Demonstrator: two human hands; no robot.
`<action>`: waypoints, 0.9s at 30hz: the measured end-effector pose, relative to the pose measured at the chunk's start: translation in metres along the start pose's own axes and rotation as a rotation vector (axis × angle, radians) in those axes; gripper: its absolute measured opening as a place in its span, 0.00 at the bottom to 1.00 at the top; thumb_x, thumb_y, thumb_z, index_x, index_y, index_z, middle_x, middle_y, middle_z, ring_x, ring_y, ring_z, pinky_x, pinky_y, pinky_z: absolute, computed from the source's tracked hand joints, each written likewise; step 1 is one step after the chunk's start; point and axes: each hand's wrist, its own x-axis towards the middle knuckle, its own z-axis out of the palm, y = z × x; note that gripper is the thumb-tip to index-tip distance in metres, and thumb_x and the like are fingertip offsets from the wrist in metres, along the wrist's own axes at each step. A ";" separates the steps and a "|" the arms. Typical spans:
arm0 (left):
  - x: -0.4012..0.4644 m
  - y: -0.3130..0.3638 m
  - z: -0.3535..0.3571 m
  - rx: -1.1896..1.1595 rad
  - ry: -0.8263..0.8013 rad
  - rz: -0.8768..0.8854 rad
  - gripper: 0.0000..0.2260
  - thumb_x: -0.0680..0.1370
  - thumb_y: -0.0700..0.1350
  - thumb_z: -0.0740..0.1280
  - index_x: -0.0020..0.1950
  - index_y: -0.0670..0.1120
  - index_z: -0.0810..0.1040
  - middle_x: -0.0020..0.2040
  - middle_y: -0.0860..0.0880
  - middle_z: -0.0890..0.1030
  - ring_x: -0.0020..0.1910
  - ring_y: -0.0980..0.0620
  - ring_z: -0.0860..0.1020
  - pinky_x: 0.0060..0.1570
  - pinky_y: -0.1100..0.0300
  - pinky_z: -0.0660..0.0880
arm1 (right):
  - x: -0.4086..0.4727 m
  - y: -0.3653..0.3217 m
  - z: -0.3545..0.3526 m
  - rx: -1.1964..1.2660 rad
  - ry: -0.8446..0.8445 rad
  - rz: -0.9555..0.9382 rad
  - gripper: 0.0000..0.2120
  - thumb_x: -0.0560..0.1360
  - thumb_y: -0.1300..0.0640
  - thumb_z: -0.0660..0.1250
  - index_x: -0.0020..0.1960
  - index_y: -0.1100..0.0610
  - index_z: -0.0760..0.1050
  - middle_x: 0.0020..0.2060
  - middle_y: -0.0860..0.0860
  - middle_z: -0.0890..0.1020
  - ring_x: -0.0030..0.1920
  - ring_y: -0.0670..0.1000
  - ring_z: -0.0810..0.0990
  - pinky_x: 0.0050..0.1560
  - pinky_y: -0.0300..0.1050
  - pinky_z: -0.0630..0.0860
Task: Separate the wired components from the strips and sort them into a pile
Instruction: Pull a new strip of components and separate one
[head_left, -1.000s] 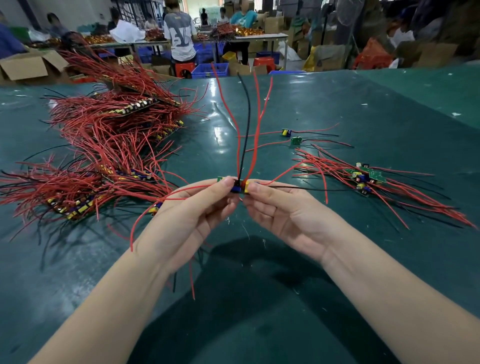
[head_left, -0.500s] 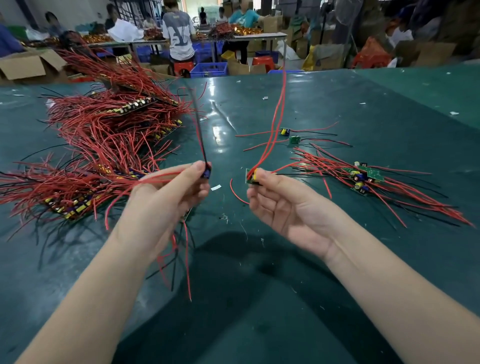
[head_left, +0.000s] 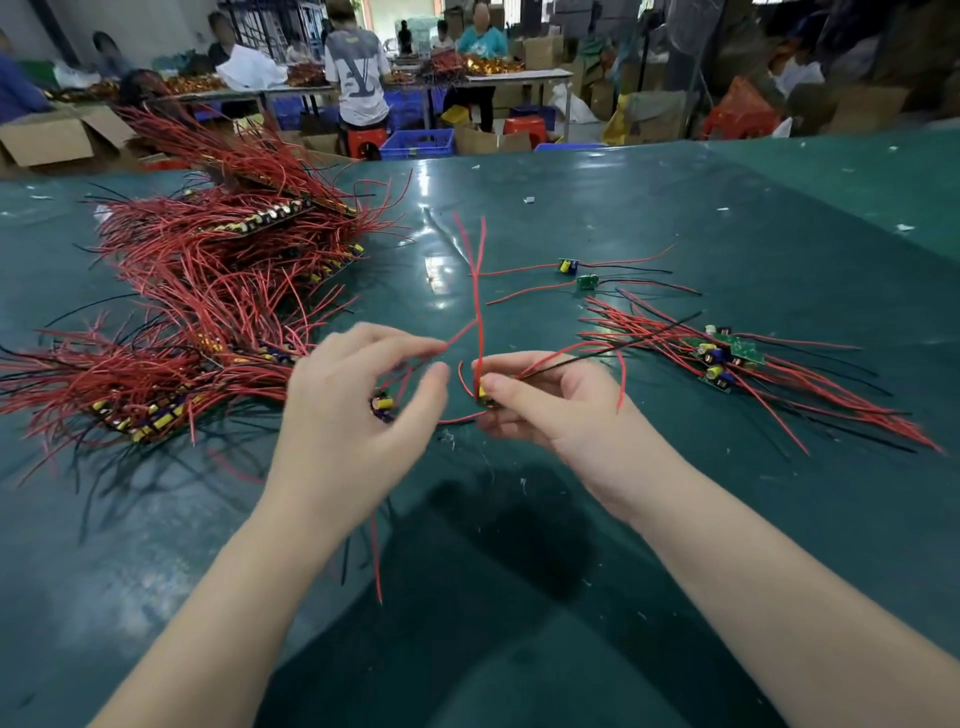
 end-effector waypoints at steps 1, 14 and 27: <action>-0.001 0.003 0.002 -0.021 -0.031 0.007 0.13 0.73 0.54 0.64 0.51 0.50 0.84 0.47 0.54 0.81 0.48 0.51 0.78 0.53 0.50 0.72 | 0.000 0.001 0.001 -0.052 0.007 -0.042 0.06 0.76 0.66 0.67 0.50 0.59 0.80 0.36 0.50 0.83 0.35 0.45 0.82 0.43 0.39 0.81; -0.004 0.009 0.009 -0.118 0.032 0.164 0.04 0.71 0.47 0.70 0.42 0.47 0.79 0.43 0.55 0.79 0.48 0.49 0.77 0.52 0.40 0.69 | -0.005 0.006 0.009 0.134 0.092 -0.218 0.06 0.75 0.70 0.66 0.50 0.65 0.81 0.39 0.54 0.86 0.40 0.49 0.85 0.43 0.40 0.80; -0.006 0.009 0.015 -0.512 0.105 -0.126 0.02 0.74 0.38 0.72 0.46 0.43 0.83 0.42 0.53 0.85 0.43 0.59 0.81 0.47 0.69 0.73 | -0.009 0.000 0.018 0.420 0.077 -0.122 0.10 0.71 0.70 0.69 0.48 0.59 0.83 0.44 0.59 0.85 0.46 0.55 0.84 0.48 0.44 0.81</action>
